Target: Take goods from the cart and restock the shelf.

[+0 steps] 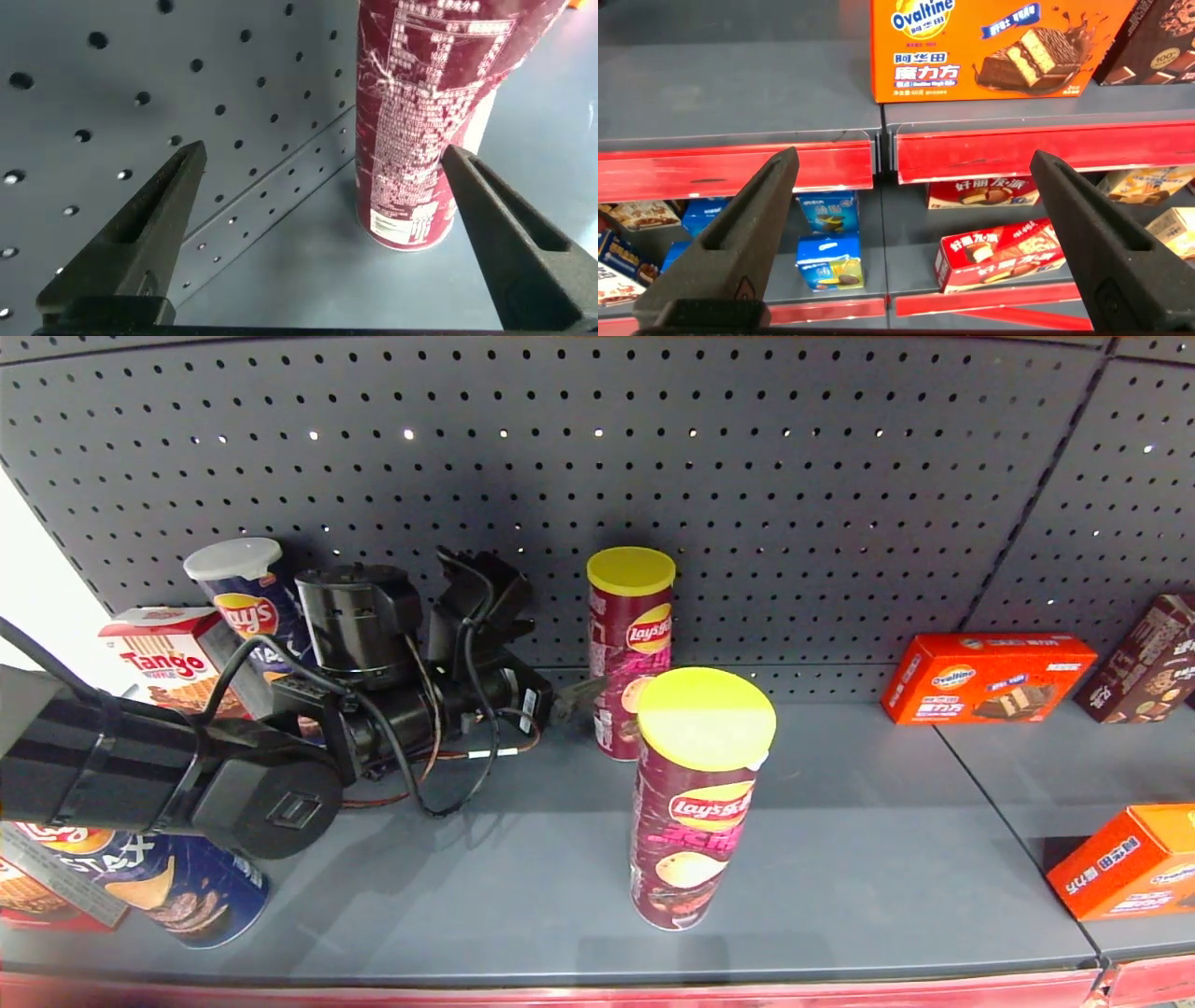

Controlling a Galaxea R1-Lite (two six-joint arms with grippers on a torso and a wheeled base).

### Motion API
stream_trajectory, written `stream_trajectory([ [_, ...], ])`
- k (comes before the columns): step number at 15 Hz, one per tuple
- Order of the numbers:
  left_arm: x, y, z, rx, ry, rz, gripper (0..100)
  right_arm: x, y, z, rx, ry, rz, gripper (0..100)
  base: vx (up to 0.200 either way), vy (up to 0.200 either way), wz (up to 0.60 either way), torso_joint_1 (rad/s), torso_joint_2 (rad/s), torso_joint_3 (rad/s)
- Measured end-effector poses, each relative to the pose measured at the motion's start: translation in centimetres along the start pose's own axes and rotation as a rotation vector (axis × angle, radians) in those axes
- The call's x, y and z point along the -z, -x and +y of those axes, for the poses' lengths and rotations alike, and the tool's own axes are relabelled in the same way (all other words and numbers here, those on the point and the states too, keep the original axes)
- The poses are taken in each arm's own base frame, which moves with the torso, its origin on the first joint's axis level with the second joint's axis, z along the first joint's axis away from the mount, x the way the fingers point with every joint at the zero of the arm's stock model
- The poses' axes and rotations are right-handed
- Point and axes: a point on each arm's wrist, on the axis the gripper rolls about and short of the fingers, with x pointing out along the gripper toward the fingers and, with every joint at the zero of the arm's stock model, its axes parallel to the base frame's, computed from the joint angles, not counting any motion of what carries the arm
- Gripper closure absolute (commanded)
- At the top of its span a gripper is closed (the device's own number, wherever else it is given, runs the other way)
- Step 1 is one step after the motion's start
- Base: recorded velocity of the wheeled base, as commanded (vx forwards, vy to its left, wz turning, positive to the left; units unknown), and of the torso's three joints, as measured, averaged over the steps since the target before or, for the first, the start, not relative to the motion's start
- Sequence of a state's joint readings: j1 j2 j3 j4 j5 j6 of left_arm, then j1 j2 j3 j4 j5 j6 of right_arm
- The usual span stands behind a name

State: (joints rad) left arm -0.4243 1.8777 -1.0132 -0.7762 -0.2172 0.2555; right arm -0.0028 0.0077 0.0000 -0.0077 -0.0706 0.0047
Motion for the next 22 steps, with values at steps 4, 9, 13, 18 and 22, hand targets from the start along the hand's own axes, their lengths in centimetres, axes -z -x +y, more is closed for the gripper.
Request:
stream_trajectory([
  [4, -0.07, 0.01, 0.10, -0.011, 0.003, 0.000, 0, 0.00, 0.00, 0.00, 0.000, 0.000, 0.000, 0, 0.000, 0.000, 0.00, 0.000, 0.00, 0.000],
  [9, 0.02, 0.05, 0.18, -0.024, 0.004, 0.006, 0, 0.00, 0.00, 0.00, 0.001, 0.000, 0.000, 0, 0.000, 0.000, 0.00, 0.000, 0.00, 0.000],
  [13, 0.04, 0.07, 0.28, -0.046, 0.015, 0.011, 0, 0.00, 0.00, 0.00, 0.000, 0.000, 0.000, 0, 0.000, 0.000, 0.00, 0.000, 0.00, 0.000],
  [18, 0.02, 0.07, 0.43, -0.095, 0.025, 0.021, 0, 0.00, 0.00, 0.00, 0.001, 0.000, 0.000, 0, 0.000, 0.000, 0.00, 0.000, 0.00, 0.000],
  [22, 0.52, 0.32, 0.58, -0.141, 0.021, 0.049, 0, 0.00, 0.00, 0.00, 0.000, 0.000, 0.000, 0, 0.000, 0.000, 0.00, 0.000, 0.00, 0.000],
])
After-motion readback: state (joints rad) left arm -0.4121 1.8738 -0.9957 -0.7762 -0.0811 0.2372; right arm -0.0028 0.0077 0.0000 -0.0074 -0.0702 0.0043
